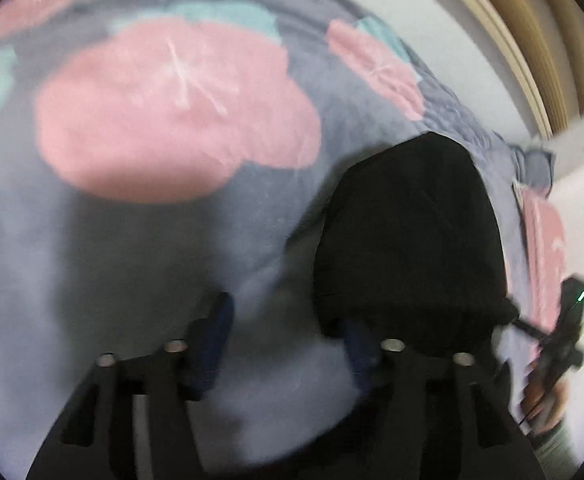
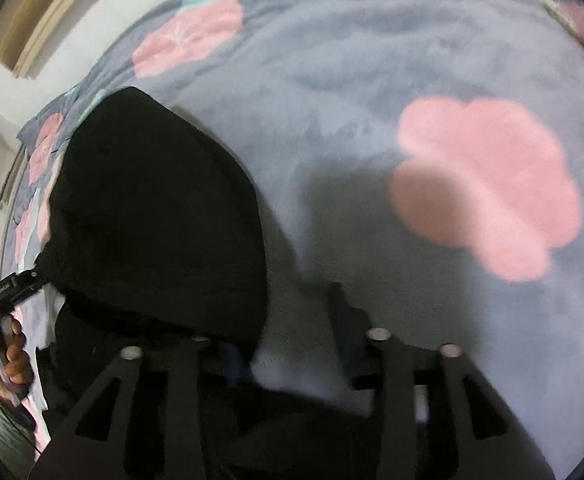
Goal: Fold large clothes
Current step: 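Lift the hem with both grippers and fold it toward the hood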
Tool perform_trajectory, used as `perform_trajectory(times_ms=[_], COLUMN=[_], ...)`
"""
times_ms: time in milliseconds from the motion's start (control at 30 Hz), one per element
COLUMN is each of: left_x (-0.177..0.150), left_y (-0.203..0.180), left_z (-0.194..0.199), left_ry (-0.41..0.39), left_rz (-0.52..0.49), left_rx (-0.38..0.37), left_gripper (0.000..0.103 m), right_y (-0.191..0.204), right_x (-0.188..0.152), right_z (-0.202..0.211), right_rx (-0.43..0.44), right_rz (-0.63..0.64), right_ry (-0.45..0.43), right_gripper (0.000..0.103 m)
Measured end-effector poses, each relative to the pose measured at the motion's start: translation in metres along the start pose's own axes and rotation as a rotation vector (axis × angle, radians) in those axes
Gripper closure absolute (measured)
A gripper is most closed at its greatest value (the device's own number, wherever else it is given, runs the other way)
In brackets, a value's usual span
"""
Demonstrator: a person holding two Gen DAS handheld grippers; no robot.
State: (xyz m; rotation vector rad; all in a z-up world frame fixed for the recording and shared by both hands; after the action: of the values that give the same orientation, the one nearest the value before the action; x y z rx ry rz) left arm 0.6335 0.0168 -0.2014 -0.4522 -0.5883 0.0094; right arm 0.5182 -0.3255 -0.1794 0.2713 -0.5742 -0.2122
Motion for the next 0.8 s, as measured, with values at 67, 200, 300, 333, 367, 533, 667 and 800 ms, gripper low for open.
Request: perform_trajectory(times_ms=[67,200,300,333,367,533,667,800], left_x=[-0.005,0.023,0.047,0.051,0.053,0.020,-0.003,0.003], left_y=[0.001,-0.010,-0.045,-0.057,-0.069,-0.073,-0.053,-0.061], left_z=[0.028,0.063,0.066,0.057,0.043,-0.038,-0.074,-0.062], left_ry=[-0.016,-0.119,-0.188,-0.188,-0.172,0.002,0.069,0.046], left_rz=[-0.021,-0.023,-0.053,-0.063,-0.077,-0.101,-0.082,-0.136], left_rx=[-0.007,-0.060,-0.139,-0.162,-0.178,-0.111,-0.039,-0.040], left_gripper=[0.043,0.043,0.043,0.042,0.043,0.043,0.044,0.044], right_y=[0.001,0.026,0.046,0.056,0.062,0.064,0.056,0.053], right_x=[0.001,0.027,0.047,0.051,0.052,0.025,-0.003,0.004], right_z=[0.023,0.062,0.059,0.049,0.041,-0.036,-0.069,-0.061], right_rx=[0.016,0.057,0.112,0.109,0.102,0.076,0.060,0.075], right_rz=[0.023,0.064,0.085,0.109,0.125,0.172,0.182,0.172], right_ry=[-0.017,-0.114,-0.143,-0.141,-0.138,0.002,0.033,0.043], right_gripper=[0.051,0.051,0.051,0.051,0.051,0.052,0.052,0.052])
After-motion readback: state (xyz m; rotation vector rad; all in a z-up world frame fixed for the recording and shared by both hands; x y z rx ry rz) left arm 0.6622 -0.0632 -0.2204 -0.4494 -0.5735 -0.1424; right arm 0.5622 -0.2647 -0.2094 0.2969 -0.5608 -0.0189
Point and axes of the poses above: each gripper's, at about its wrist camera, not at the fingertips, and z roughly against the way its jaws point, y to its left, x to its top, the point moved 2 cm from there along -z, roughly the way its jaws point, and after that the axes turned 14 degrees about -y, right-handed, at the moved point
